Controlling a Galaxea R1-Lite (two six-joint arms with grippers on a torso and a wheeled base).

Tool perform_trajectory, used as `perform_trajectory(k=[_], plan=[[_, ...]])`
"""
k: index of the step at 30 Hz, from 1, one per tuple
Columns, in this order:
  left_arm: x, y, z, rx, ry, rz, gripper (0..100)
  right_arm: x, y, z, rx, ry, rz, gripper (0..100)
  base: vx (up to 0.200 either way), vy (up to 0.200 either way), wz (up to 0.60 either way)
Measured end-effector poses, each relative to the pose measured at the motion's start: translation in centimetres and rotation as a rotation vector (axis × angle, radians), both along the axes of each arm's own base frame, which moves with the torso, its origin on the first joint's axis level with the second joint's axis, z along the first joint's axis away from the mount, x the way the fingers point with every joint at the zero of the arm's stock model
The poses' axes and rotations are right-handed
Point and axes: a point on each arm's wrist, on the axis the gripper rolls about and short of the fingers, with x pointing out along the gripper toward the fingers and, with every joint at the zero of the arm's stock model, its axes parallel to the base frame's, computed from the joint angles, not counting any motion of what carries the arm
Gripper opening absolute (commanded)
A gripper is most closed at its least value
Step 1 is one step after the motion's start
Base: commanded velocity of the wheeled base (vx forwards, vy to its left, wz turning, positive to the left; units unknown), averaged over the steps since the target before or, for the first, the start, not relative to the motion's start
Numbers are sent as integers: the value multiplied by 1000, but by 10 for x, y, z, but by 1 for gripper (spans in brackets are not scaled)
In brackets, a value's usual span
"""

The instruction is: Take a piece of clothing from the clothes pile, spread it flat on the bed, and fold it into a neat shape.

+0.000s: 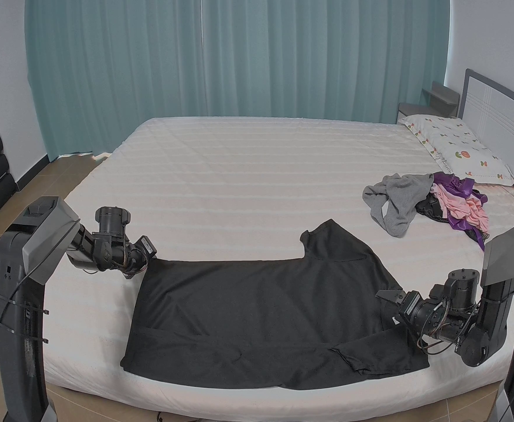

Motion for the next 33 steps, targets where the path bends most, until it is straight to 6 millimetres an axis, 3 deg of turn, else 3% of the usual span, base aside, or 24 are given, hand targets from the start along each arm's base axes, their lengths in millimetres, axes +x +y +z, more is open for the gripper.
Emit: perform_trajectory(k=[8,20,27,33], plan=[[1,13,1,12,-1,85,0,0,0,0,0,0,-1,100,0,0,0],[0,12,4,-1,-3,87,0,7,1,-2,-8,-17,1,100,0,0,0],[0,11,8,-39,3,111,0,30,-5,-9,-68,-60,6,100,0,0,0],[-1,11,11,-57,4,114,0,63,-4,-8,-104,-46,13,100,0,0,0]])
